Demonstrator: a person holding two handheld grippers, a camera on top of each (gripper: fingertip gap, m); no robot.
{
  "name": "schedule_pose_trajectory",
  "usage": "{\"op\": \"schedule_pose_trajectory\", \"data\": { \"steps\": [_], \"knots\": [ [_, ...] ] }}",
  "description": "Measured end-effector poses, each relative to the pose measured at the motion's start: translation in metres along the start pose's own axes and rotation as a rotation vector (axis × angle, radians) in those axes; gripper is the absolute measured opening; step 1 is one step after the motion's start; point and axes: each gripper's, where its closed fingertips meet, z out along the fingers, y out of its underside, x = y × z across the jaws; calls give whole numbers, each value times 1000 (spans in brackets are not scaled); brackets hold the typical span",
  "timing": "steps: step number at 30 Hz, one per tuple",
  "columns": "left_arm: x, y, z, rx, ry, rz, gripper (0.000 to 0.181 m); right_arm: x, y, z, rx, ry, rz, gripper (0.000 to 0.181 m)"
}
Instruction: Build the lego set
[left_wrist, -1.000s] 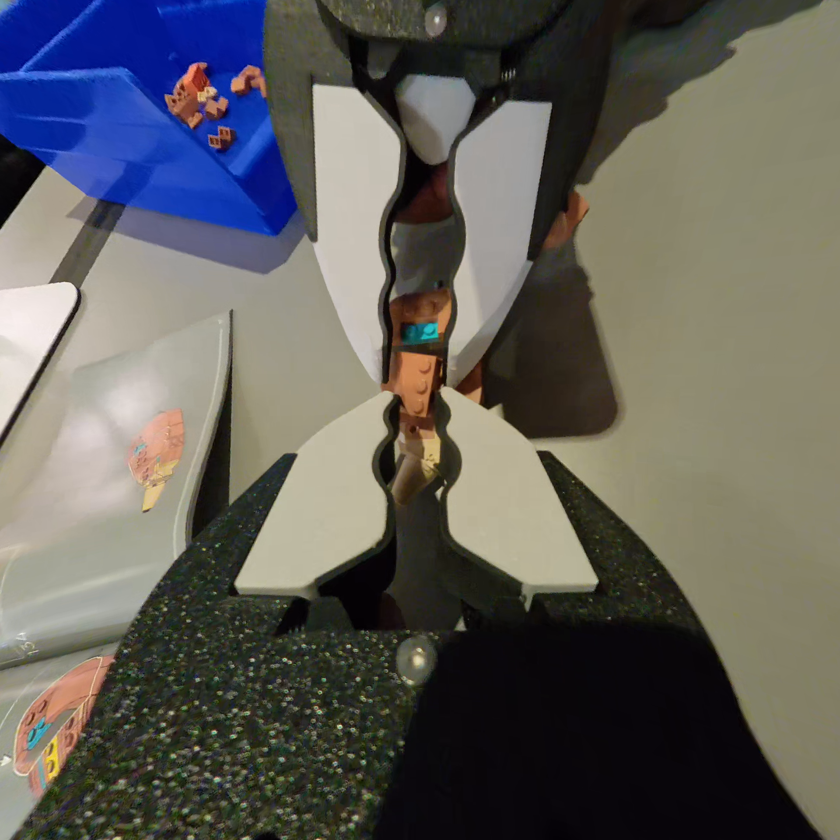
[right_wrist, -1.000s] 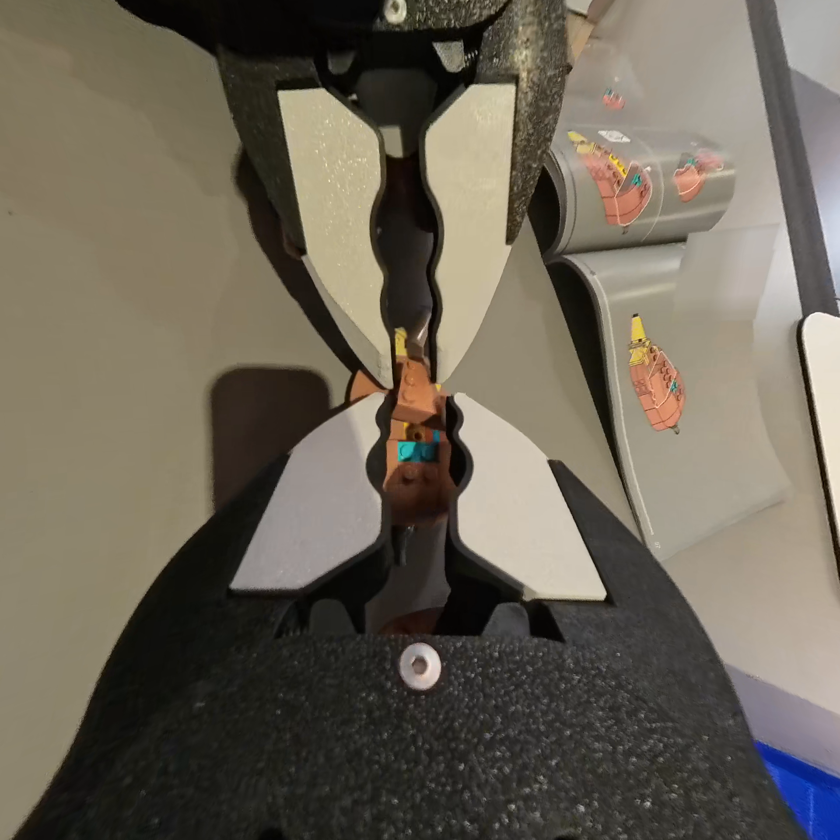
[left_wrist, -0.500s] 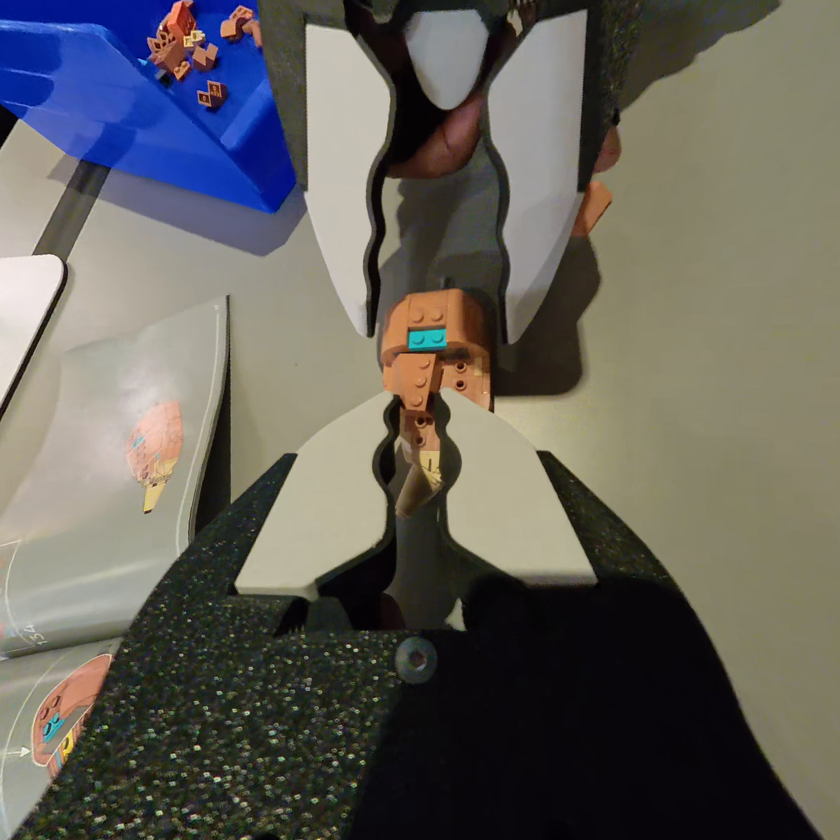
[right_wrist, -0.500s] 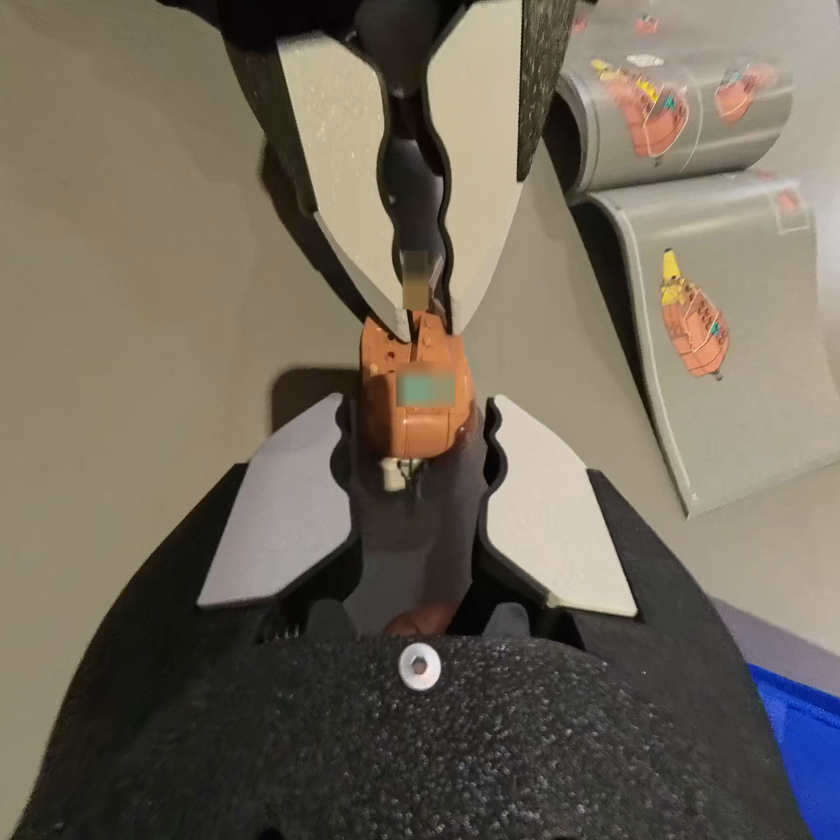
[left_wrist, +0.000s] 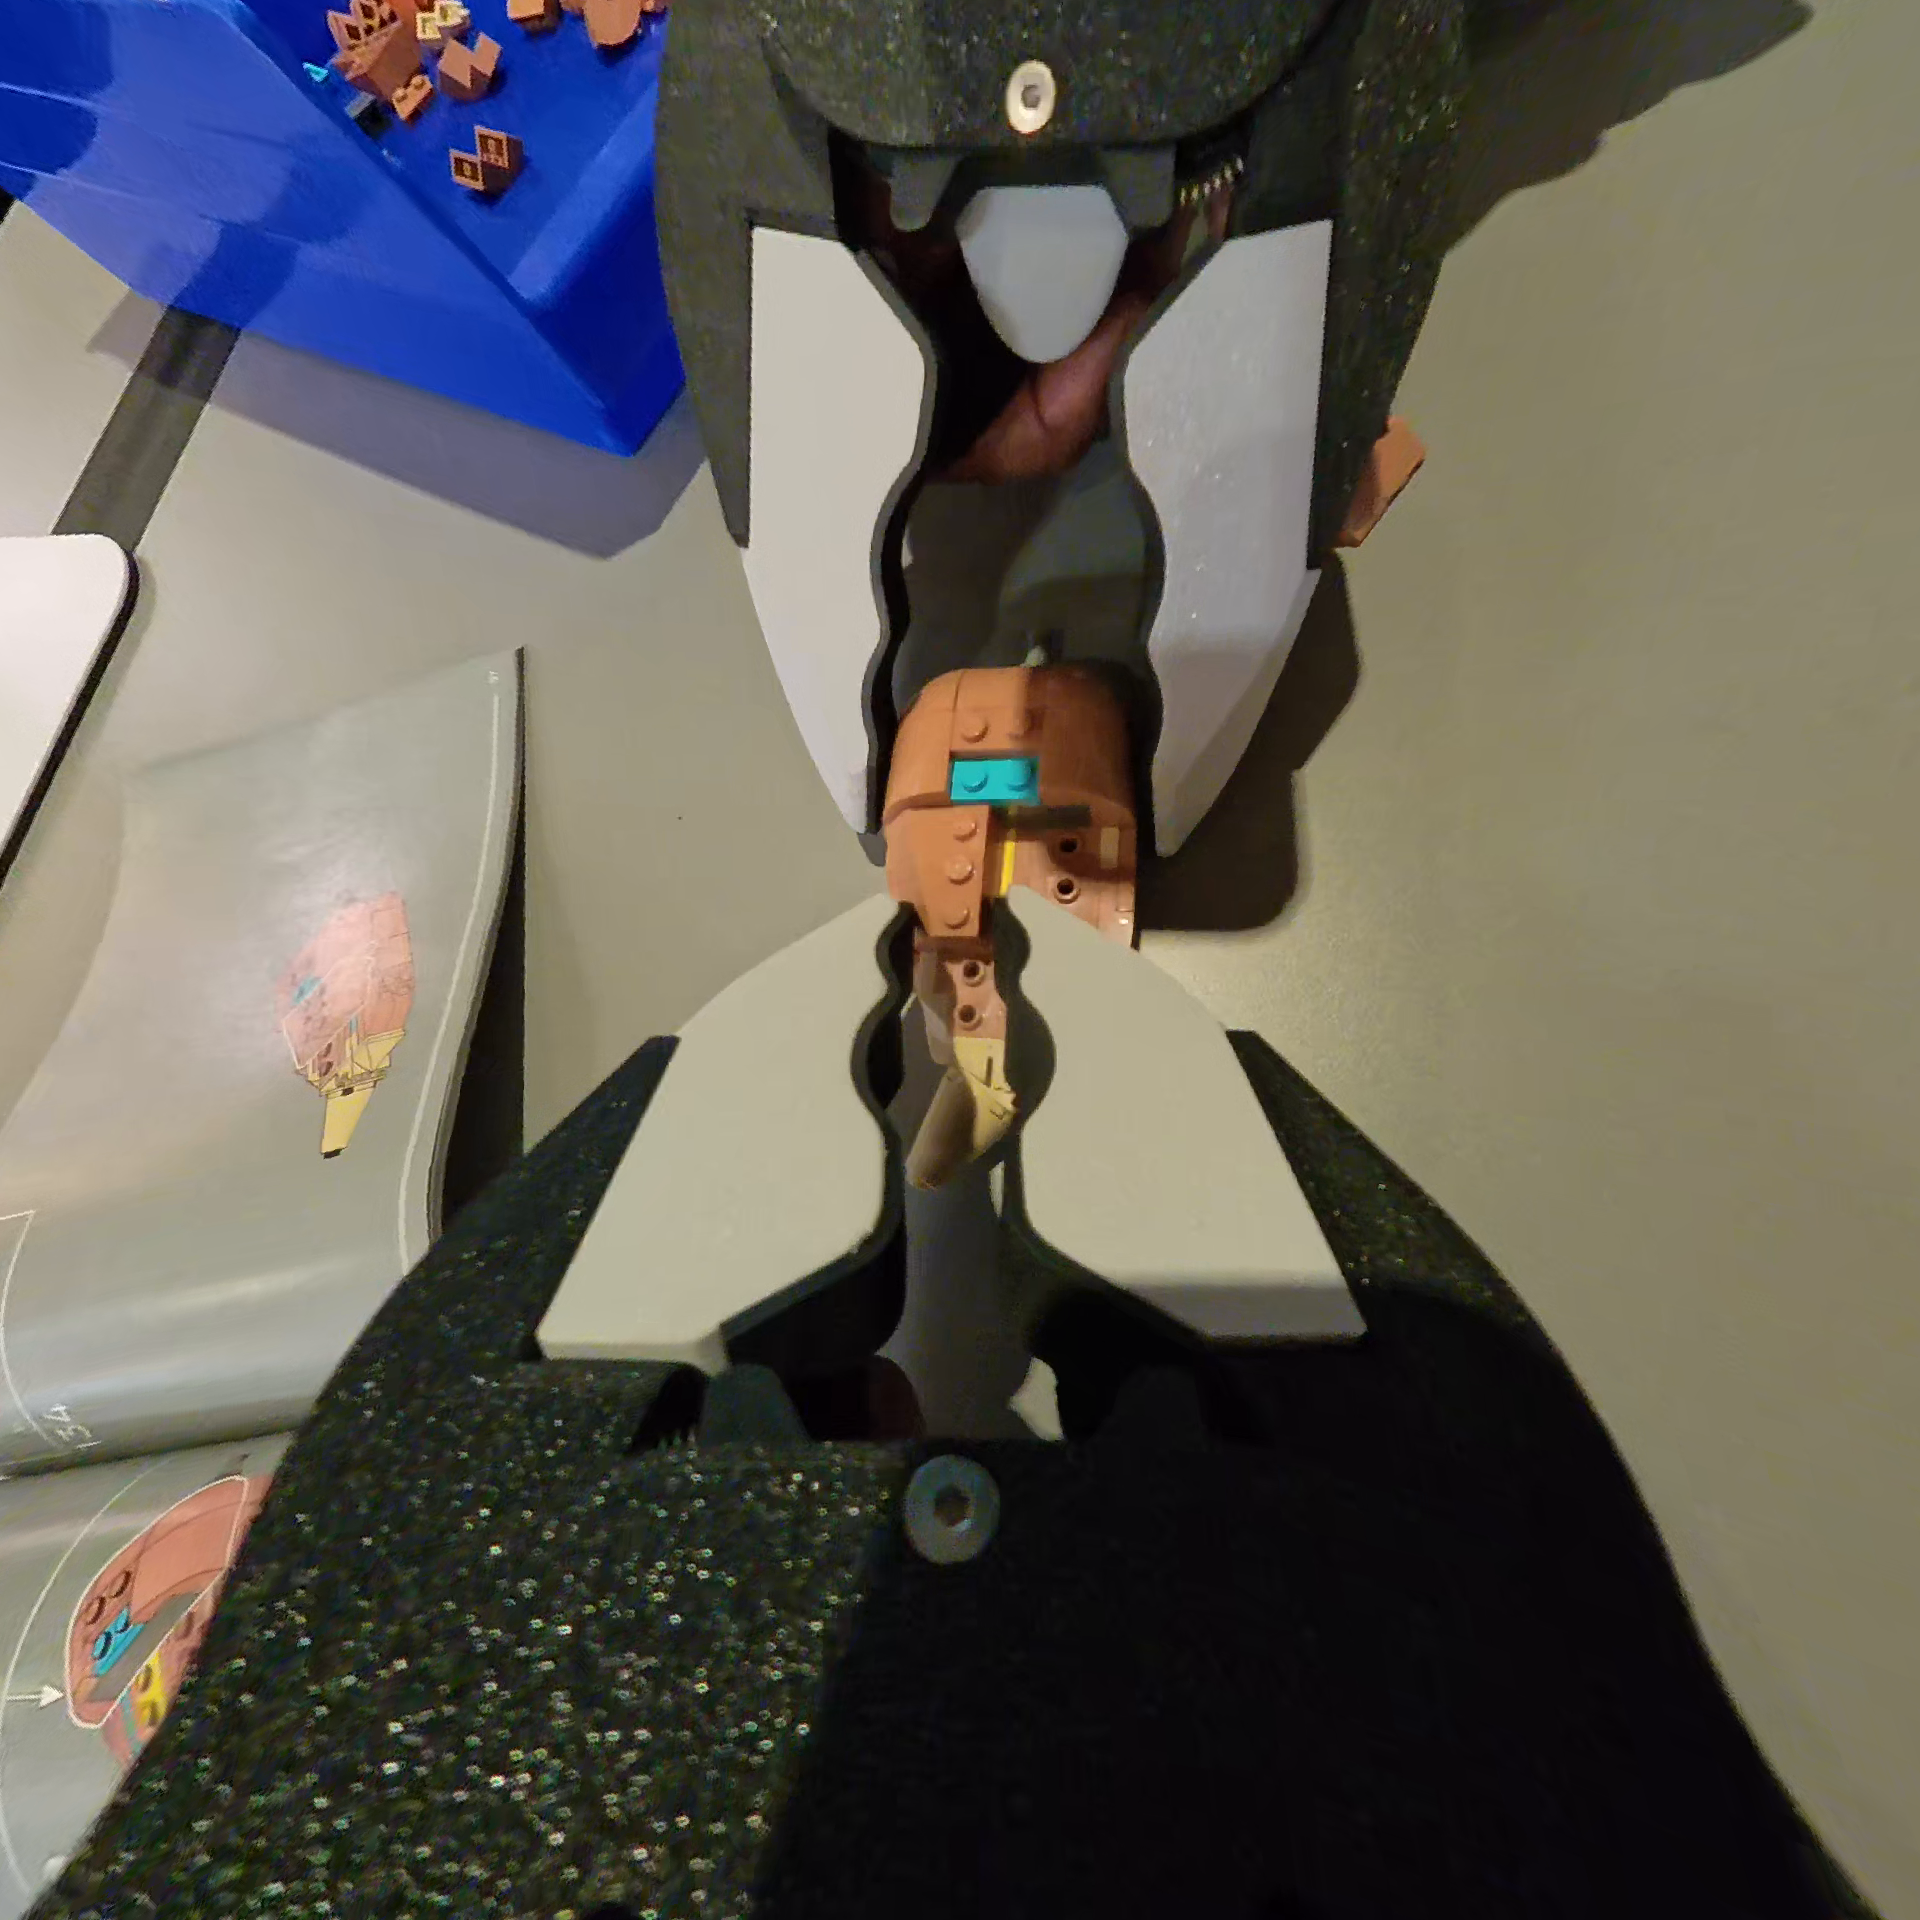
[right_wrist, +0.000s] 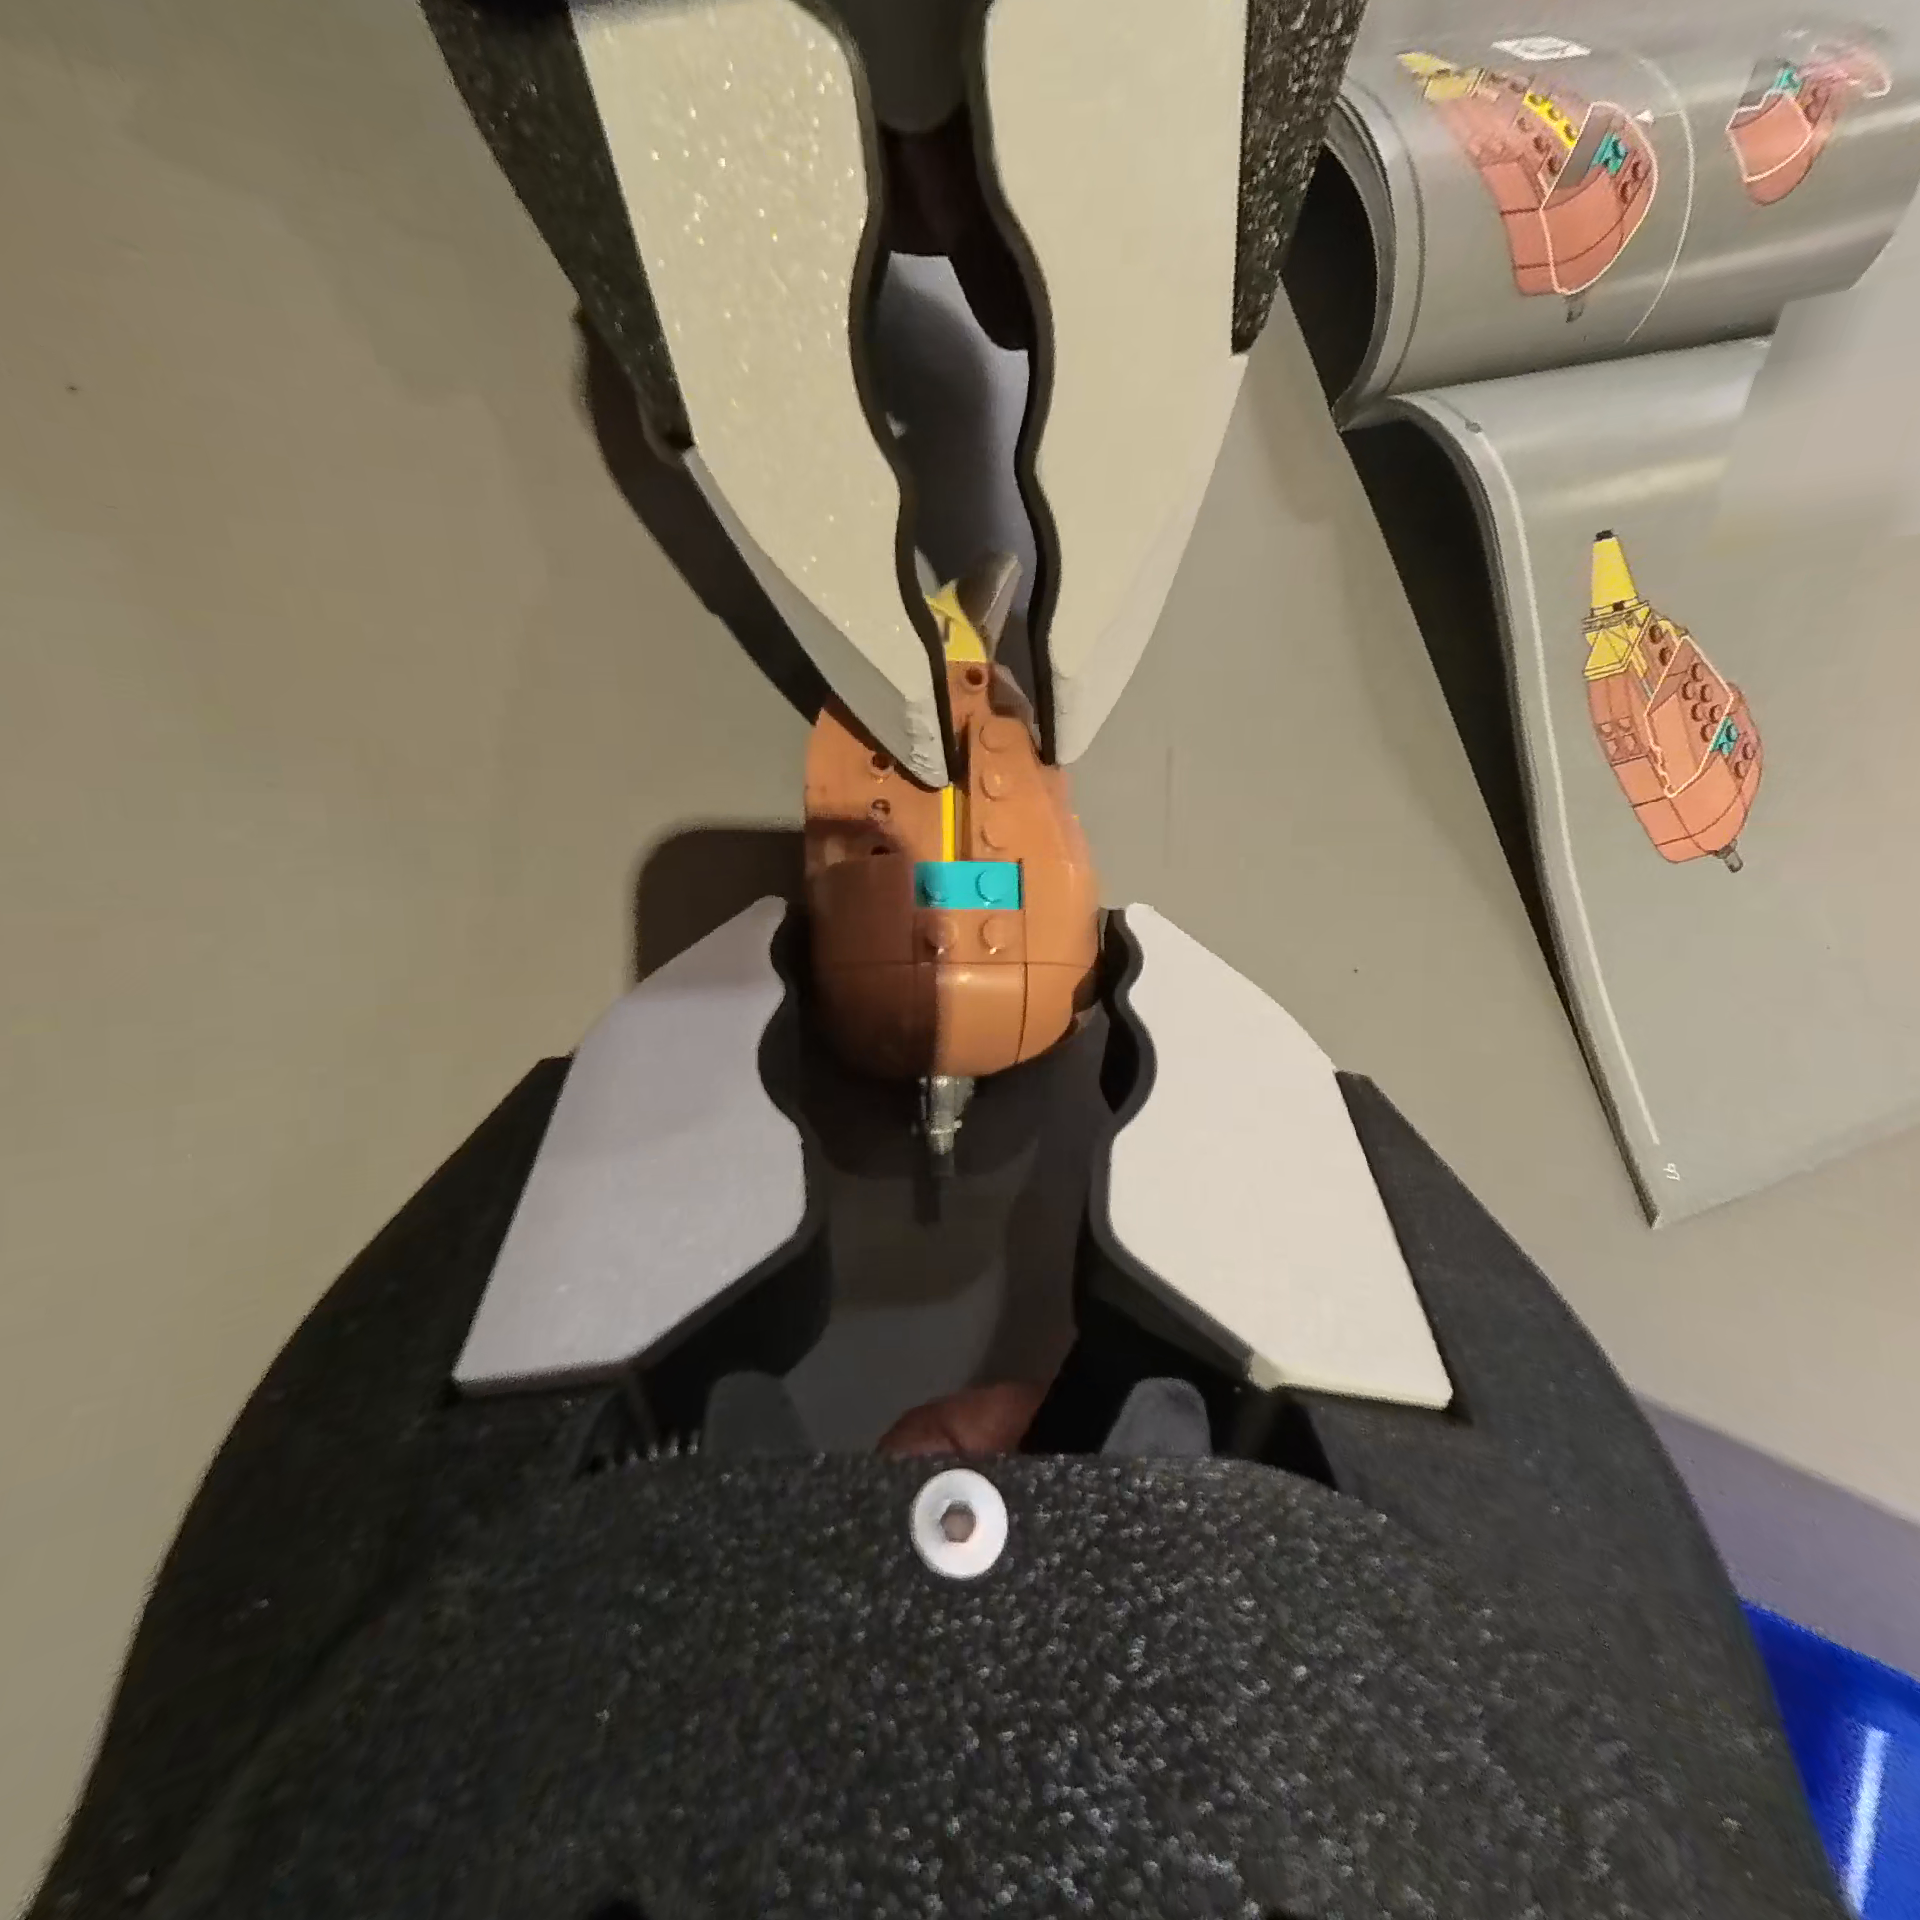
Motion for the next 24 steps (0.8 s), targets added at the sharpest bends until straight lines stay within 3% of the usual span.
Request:
{"op": "schedule_pose_trajectory", "data": {
  "steps": [12,20,24],
  "knots": [
    [-1,1,-8,24,-2,-1,27,0,-4,-1,51,8,-40,55],
    [-1,-11,-38,185,-34,152,38,0,-18,-14,153,-33,5,55],
    [-1,1,-31,136,-40,173,38,-2,-11,-8,122,-34,-4,55]
  ]
}}
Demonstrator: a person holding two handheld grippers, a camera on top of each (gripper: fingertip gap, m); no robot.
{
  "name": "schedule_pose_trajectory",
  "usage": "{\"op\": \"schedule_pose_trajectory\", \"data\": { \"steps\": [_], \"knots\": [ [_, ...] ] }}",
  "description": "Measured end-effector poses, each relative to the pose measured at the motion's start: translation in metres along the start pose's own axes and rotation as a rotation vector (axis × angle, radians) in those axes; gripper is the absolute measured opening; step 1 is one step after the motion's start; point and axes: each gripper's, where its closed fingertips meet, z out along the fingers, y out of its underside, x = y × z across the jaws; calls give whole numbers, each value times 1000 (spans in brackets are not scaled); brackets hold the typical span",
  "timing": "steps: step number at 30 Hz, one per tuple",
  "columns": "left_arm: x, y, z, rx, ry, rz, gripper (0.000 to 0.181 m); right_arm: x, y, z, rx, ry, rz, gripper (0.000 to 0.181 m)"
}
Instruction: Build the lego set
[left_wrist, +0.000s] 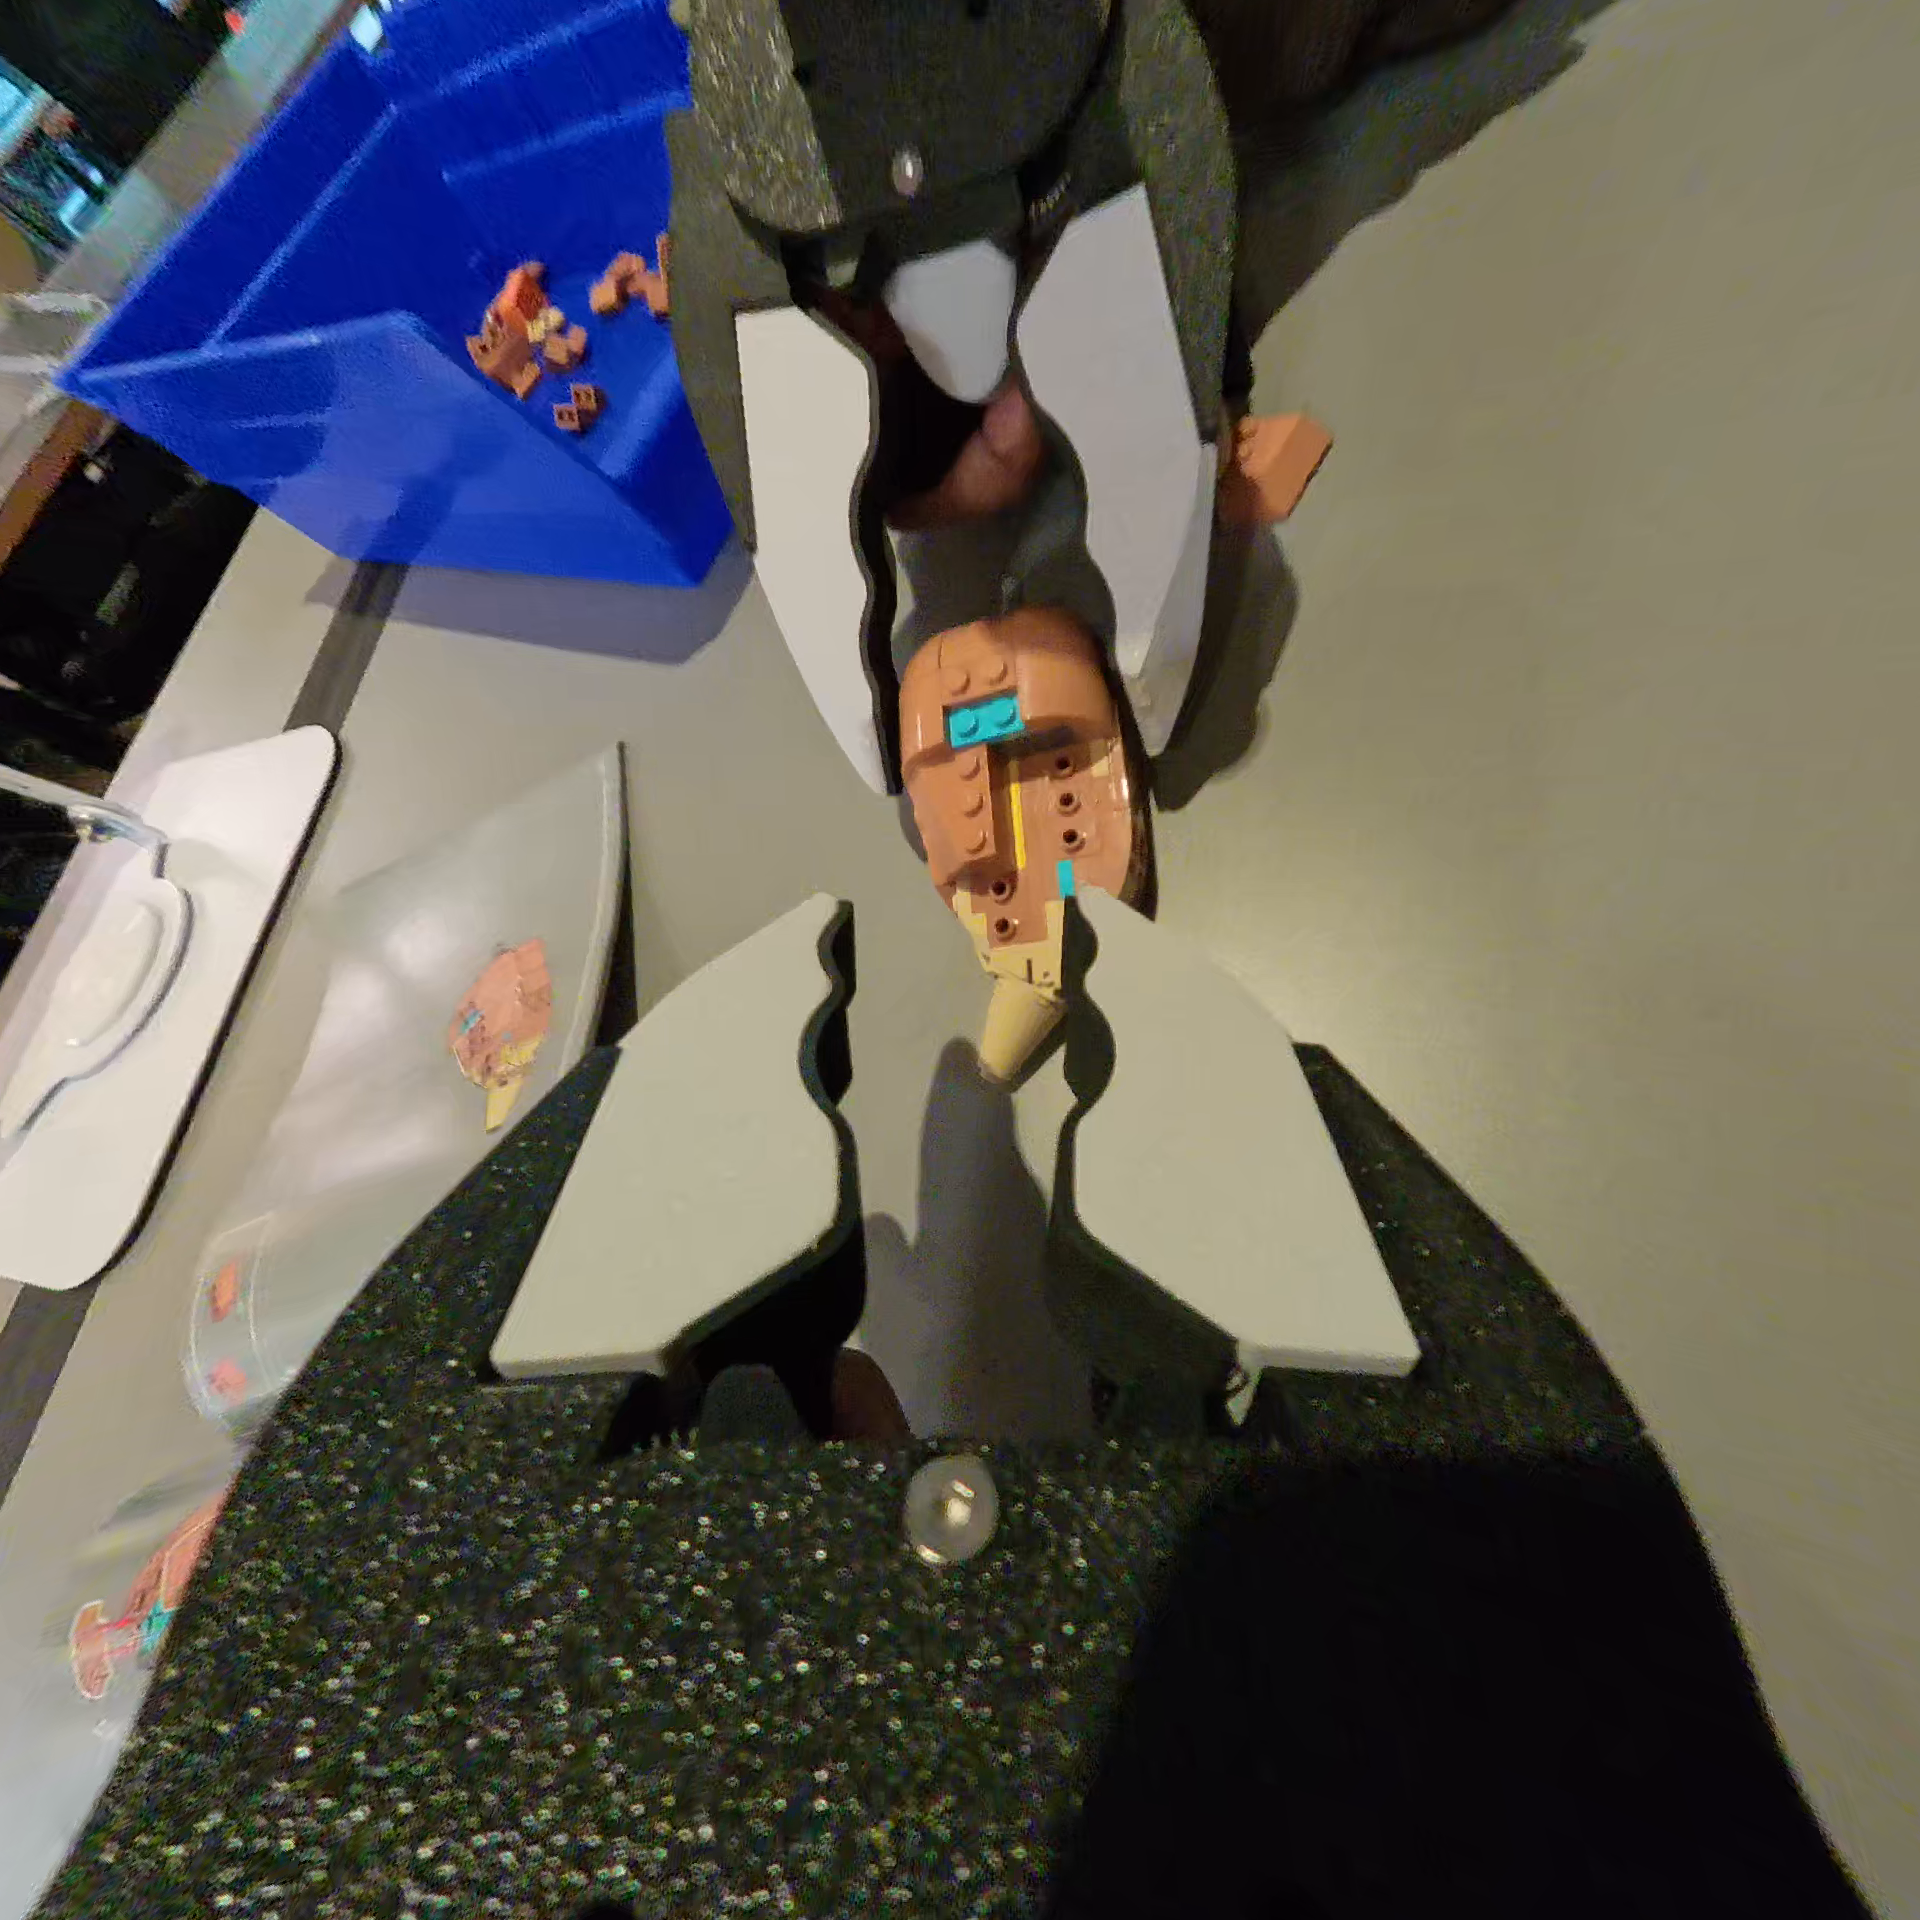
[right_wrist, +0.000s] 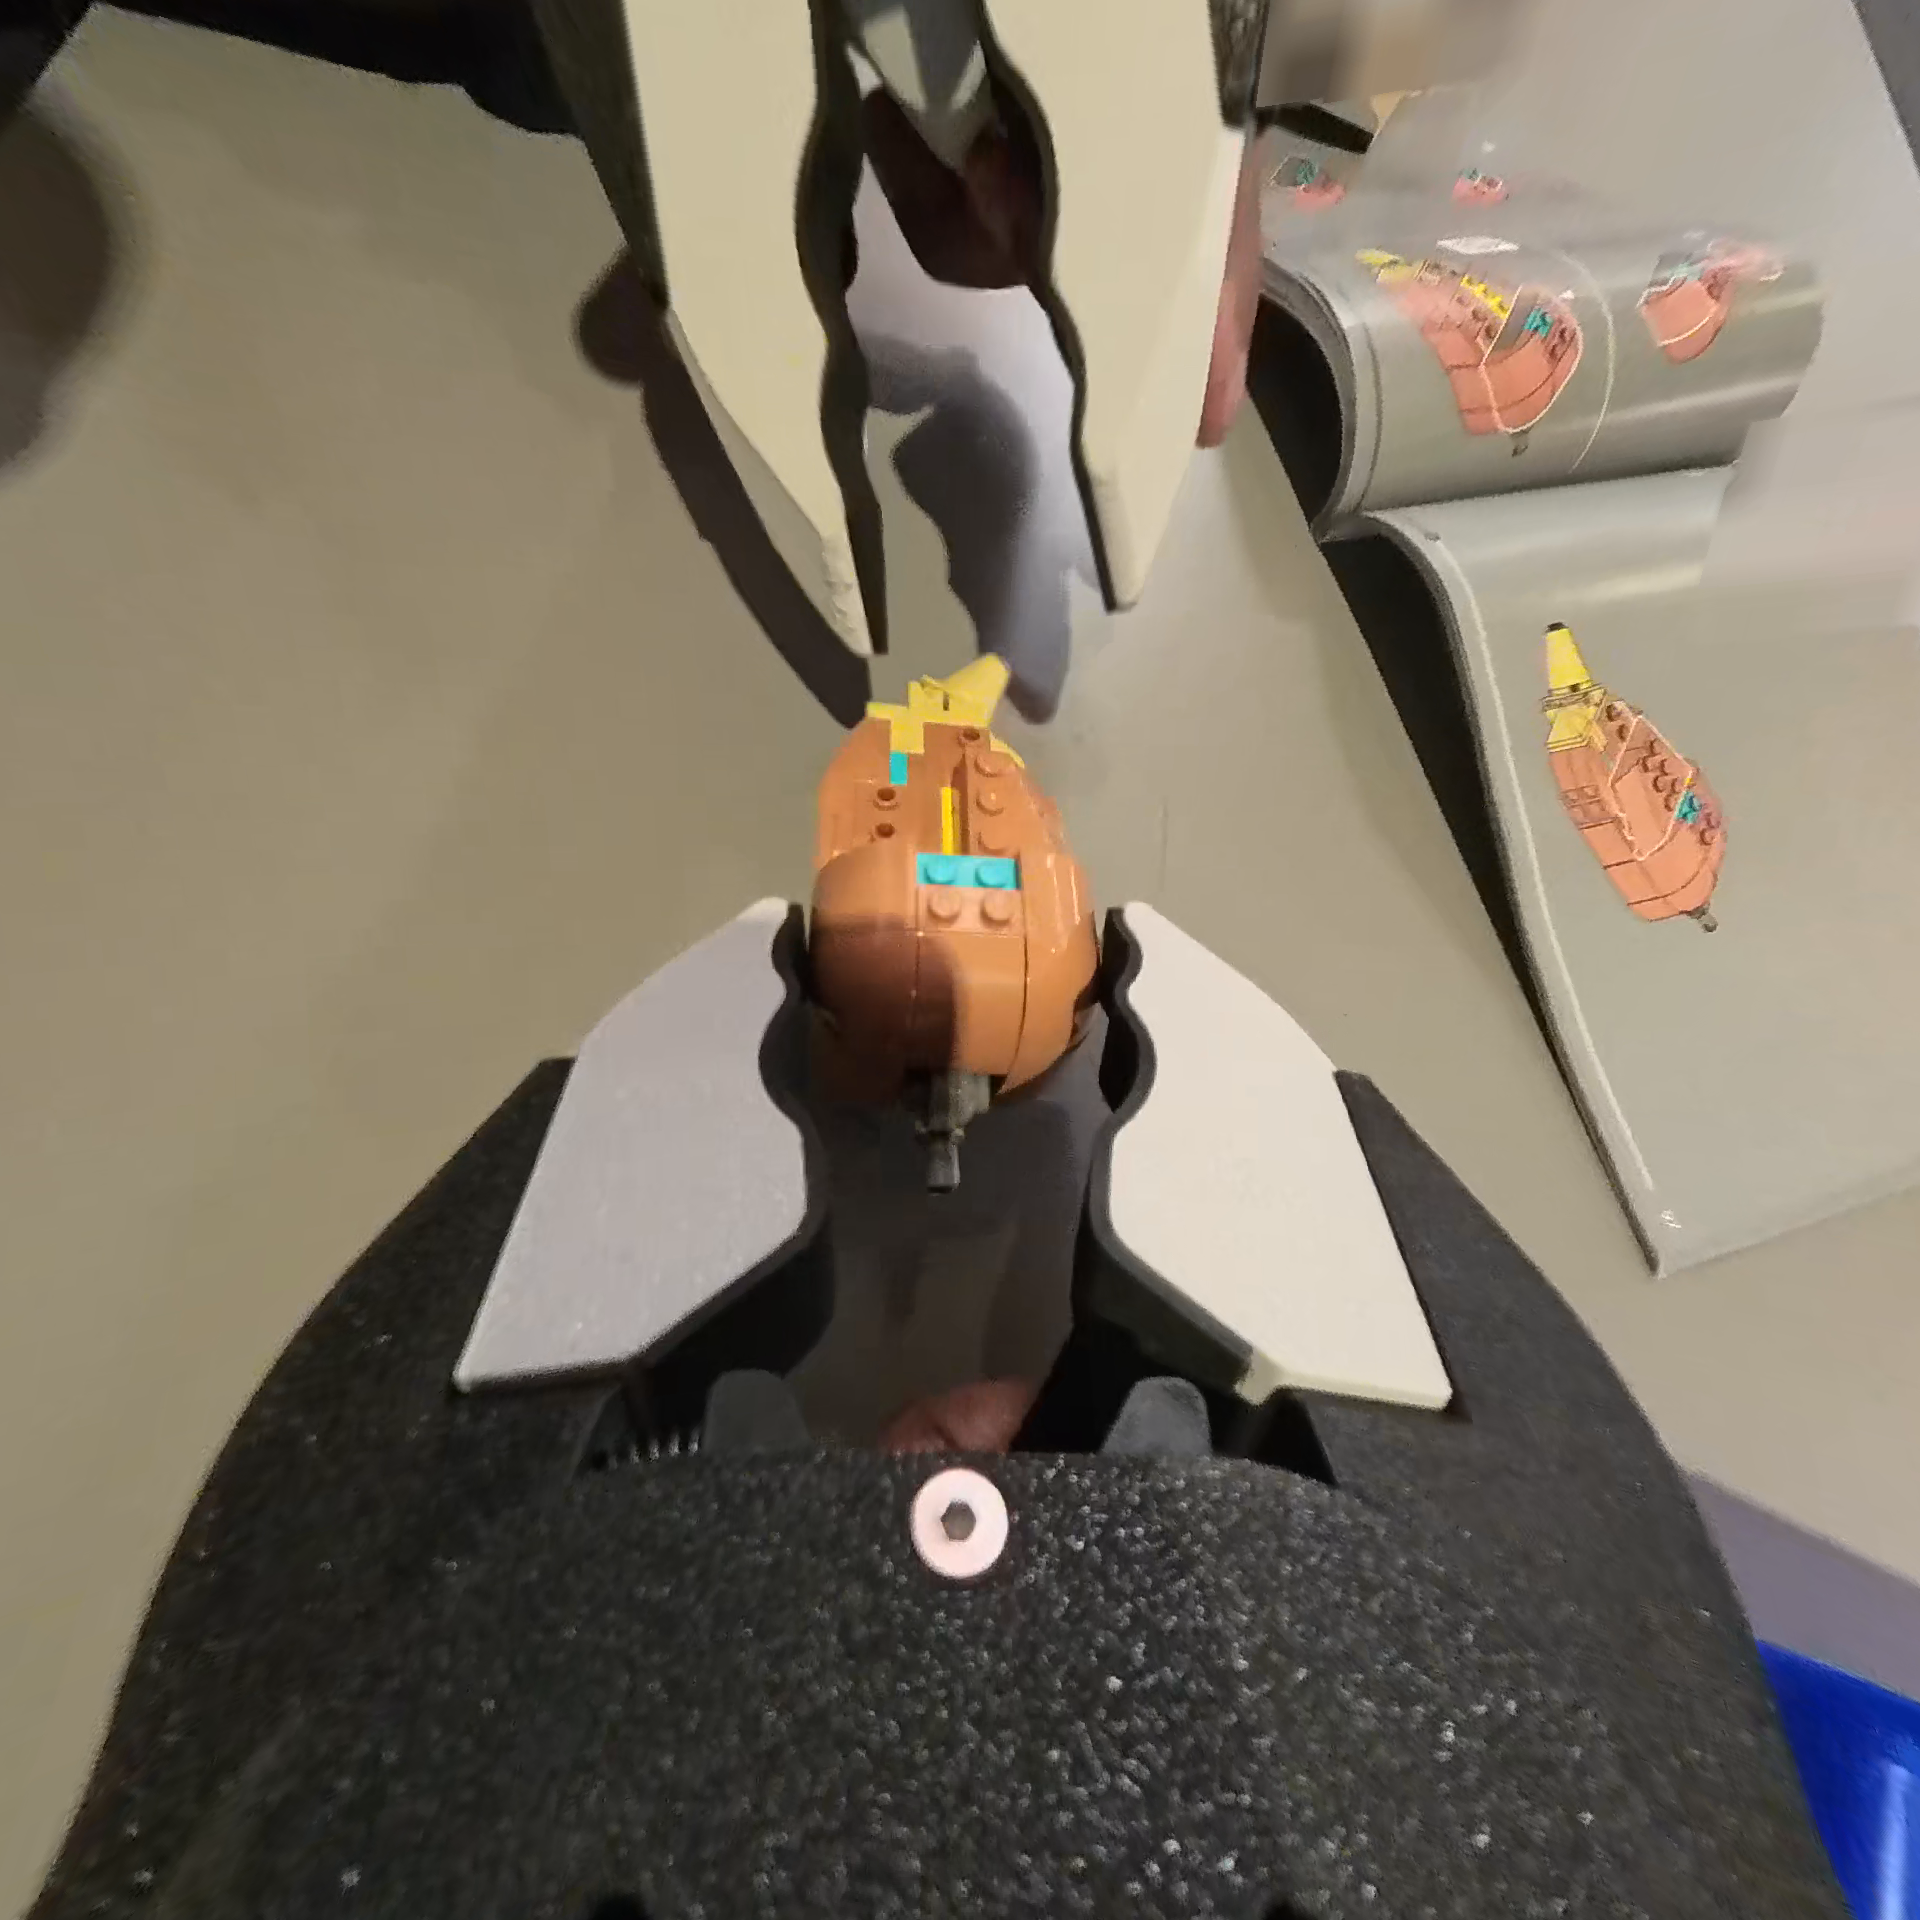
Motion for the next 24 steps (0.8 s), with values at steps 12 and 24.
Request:
{"op": "schedule_pose_trajectory", "data": {
  "steps": [12,24],
  "knots": [
    [4,9,11,-61,11,-13,37,4,9,9,-85,25,14,56],
    [10,9,14,-53,54,-62,35,5,7,15,-103,32,75,57]
  ]
}}
